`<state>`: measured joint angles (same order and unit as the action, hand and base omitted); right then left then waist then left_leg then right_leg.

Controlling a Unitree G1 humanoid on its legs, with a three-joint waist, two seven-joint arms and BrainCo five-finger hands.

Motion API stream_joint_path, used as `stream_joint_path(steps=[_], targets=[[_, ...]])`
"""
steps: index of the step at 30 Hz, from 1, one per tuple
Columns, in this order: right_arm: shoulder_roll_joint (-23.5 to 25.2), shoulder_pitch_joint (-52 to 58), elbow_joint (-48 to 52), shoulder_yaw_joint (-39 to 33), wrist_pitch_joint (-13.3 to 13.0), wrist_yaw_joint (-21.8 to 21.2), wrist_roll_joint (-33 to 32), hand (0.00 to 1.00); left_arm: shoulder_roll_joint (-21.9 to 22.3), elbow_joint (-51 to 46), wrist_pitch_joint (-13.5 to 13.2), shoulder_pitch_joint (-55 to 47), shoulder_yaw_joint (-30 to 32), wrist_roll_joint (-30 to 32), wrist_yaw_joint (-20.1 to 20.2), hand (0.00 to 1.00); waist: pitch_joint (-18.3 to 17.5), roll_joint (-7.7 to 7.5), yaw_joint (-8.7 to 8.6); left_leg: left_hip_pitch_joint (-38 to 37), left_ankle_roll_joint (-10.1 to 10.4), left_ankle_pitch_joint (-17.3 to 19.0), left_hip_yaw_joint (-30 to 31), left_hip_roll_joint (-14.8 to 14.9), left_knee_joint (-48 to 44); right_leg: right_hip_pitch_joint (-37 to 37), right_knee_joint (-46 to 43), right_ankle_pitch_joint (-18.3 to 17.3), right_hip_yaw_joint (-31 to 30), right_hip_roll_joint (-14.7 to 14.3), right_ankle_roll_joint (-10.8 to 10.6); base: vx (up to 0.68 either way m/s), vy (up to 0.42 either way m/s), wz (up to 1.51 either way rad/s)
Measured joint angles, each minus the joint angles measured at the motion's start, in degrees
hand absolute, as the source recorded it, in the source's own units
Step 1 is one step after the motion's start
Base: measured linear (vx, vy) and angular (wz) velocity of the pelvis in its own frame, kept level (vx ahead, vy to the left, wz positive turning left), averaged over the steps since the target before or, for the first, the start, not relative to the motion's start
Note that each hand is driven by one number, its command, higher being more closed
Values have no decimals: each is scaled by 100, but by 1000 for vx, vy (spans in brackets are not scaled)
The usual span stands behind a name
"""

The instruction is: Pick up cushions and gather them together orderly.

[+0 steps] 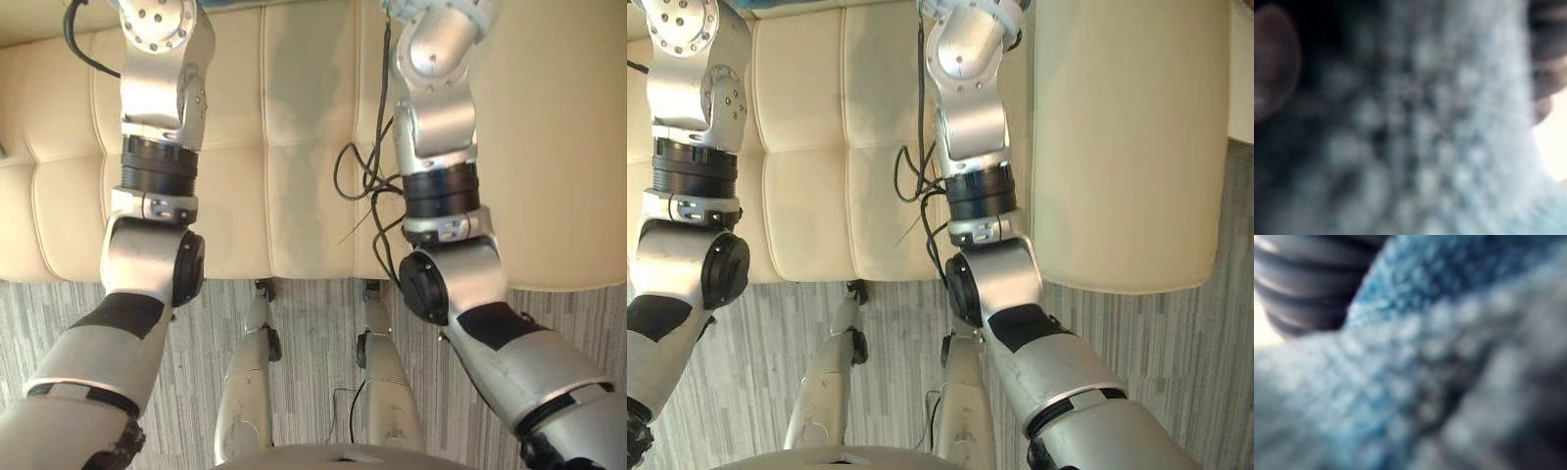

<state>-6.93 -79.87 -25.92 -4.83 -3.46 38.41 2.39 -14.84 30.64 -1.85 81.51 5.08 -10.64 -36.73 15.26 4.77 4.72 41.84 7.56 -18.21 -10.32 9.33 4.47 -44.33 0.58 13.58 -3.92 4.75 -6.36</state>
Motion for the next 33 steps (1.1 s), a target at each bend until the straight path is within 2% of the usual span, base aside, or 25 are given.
stream_joint_path(steps=[2,3,5,9,10,11,12,15,16,19,24,27,30,33], targets=[[-204,-113,-435,-1,6,-302,-480,0,-23,275,78,116,78,0,125,0,66,10,-5,210,33,-127,90,32,0,-159,-55,-25,122,-22,40,-4,44,21],[-283,-114,-601,0,4,-465,-738,0,-64,389,79,116,150,2,231,0,254,9,-29,217,77,-227,91,32,0,-178,-165,-73,156,-22,66,-9,45,19],[-355,-112,-840,2,4,-701,-1037,0,-124,615,92,115,280,-4,398,0,405,10,-44,259,88,-250,90,34,0,-318,-360,-161,154,-27,80,-36,54,5],[-389,16,-1105,2,29,-978,-1397,0,-188,746,165,-147,621,-102,598,0,468,6,-159,523,88,-249,86,18,2,-725,-607,-209,107,-21,46,-39,56,-3],[-406,165,-1088,-1,28,-993,-1412,0,-189,745,163,-372,630,-189,615,0,543,4,-184,523,120,-213,75,12,3,-779,-712,-275,71,-19,42,-53,70,-8],[-434,298,-1084,-3,38,-1012,-1444,0,-181,744,162,-597,660,-286,596,0,599,3,-193,509,135,-28,73,35,4,-828,-787,-325,53,-44,60,-46,51,-11],[-455,380,-1076,-33,87,-1030,-1447,0,-155,732,161,-777,763,-316,587,0,673,-8,-217,518,49,57,63,29,4,-864,-840,-320,-9,-62,37,-43,48,-9],[-510,584,-877,-178,147,-1027,-1524,0,42,640,153,-1203,878,-474,566,0,861,-3,-242,520,49,58,12,-24,5,-946,-939,-316,-69,-18,-18,-24,36,-1],[-495,665,-525,-219,145,-1033,-1564,0,114,570,120,-1423,885,-559,570,0,939,-11,-251,518,40,49,-54,-37,4,-987,-985,-328,-145,-11,-33,-10,13,-6],[-519,724,-60,-222,130,-1049,-1558,0,206,337,57,-1825,869,-711,581,0,970,-5,-320,512,-12,5,-75,-38,3,-1008,-1001,-344,-168,-15,-34,-8,-8,-7],[-692,897,137,-246,118,-1048,-1561,0,211,135,-61,-2013,826,-972,620,0,971,-7,-342,429,-19,-3,-100,-25,2,-1007,-1137,-424,-187,-37,-22,-13,-26,-2],[-721,1322,555,-312,118,-1050,-1563,0,22,-40,-71,-2137,828,-1077,644,0,980,-23,-362,304,-19,-2,-134,-11,2,-962,-1261,-491,-201,-63,1,-20,-22,-3],[-734,1731,809,-419,117,-1124,-1662,0,-411,-359,-82,-2300,828,-1076,755,0,1026,-100,-385,108,-10,9,-194,36,3,-822,-1322,-521,-231,-115,12,-45,-45,-7],[-942,2342,1229,-490,116,-1230,-1900,0,-827,-775,-120,-2635,833,-1125,903,0,1030,-107,-417,-173,-49,56,-219,50,3,-539,-1291,-535,-227,-125,11,-41,-42,-2]])
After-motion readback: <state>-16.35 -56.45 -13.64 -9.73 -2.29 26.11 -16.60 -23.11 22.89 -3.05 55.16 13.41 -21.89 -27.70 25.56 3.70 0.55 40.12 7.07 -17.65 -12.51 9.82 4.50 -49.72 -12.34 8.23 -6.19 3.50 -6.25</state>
